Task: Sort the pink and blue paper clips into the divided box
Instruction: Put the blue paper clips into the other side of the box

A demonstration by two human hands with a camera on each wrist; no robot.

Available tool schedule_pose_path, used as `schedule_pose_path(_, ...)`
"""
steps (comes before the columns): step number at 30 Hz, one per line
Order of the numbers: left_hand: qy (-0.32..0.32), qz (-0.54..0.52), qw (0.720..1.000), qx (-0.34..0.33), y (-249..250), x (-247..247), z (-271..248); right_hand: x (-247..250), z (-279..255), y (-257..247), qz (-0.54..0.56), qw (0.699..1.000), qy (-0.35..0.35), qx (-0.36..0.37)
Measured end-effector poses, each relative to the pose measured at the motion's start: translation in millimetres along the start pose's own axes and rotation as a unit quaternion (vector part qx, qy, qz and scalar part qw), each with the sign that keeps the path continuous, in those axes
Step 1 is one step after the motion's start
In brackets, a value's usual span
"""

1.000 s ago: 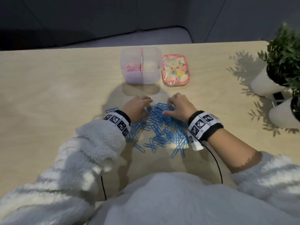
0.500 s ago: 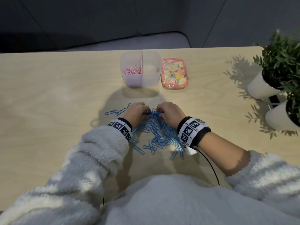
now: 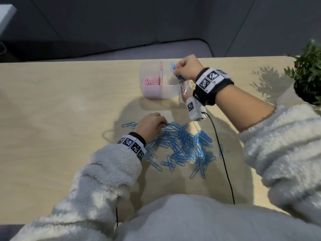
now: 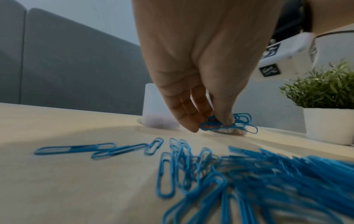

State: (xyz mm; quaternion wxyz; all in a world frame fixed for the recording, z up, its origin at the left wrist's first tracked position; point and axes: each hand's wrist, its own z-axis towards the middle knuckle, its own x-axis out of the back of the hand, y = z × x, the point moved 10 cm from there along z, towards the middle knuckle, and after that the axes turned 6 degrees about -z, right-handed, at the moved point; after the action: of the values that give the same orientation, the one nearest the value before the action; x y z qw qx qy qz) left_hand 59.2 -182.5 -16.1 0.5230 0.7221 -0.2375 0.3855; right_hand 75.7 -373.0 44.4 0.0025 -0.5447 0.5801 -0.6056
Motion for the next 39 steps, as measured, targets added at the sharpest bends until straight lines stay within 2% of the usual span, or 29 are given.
schedule_pose_path(5, 0.058, -0.066, 0.996, 0.016, 7.3, 35.1, 14.5, -10.3, 23.6, -8.9, -0.036, 0.998, -0.043, -0.004)
schedule_pose_path(12, 0.184, -0.053, 0.979, 0.066, 13.2, 99.5, 67.5, -3.8, 19.4, 10.1, 0.026, 1.000, -0.011, -0.010)
schedule_pose_path(14, 0.164, -0.027, 0.983, 0.084, 13.4, 101.3, 87.7, 5.7, 10.2, 17.9, 0.075, 0.997, 0.021, -0.004)
schedule_pose_path(17, 0.088, 0.038, 0.990, 0.104, 17.0, 93.1, 113.7, 19.9, -15.9, 30.5, 0.127, 0.990, 0.066, 0.003)
schedule_pose_path(19, 0.050, 0.072, 0.990, 0.108, 17.0, 85.5, 120.3, 22.4, -35.8, 40.1, 0.142, 0.987, 0.071, 0.012)
schedule_pose_path(20, 0.045, 0.093, 0.989, 0.103, 16.9, 82.3, 120.9, 21.8, -46.2, 46.2, 0.146, 0.987, 0.062, 0.015)
schedule_pose_path(21, 0.071, 0.117, 0.987, 0.083, 20.9, 85.0, 118.4, 20.4, -56.4, 55.2, 0.137, 0.989, 0.049, 0.015)
schedule_pose_path(24, 0.191, 0.171, 0.967, -0.012, 41.8, 94.3, 90.2, 17.6, -90.6, 95.2, 0.008, 1.000, 0.007, -0.020)
schedule_pose_path(25, 0.173, 0.143, 0.974, -0.027, 42.1, 85.2, 81.9, 19.0, -103.6, 111.2, -0.065, 0.997, 0.000, -0.038)
schedule_pose_path(28, 0.007, 0.093, 0.995, -0.039, 30.2, 27.0, 60.0, 23.6, -152.6, 152.5, -0.236, 0.962, -0.037, -0.131)
schedule_pose_path(31, -0.079, 0.073, 0.994, -0.035, 25.1, -16.6, 37.8, 3.6, -190.0, 180.9, -0.268, 0.939, -0.119, -0.181)
schedule_pose_path(33, -0.099, 0.086, 0.991, -0.039, 25.8, -35.9, 31.8, -9.5, -195.0, 187.5, -0.241, 0.948, -0.110, -0.176)
schedule_pose_path(36, -0.106, 0.104, 0.988, -0.037, 28.6, -51.8, 25.7, -24.2, -184.8, 177.7, -0.186, 0.968, -0.049, -0.161)
schedule_pose_path(39, -0.101, 0.120, 0.987, -0.024, 34.8, -58.6, 17.9, -45.8, -171.7, 155.6, -0.176, 0.975, -0.048, -0.125)
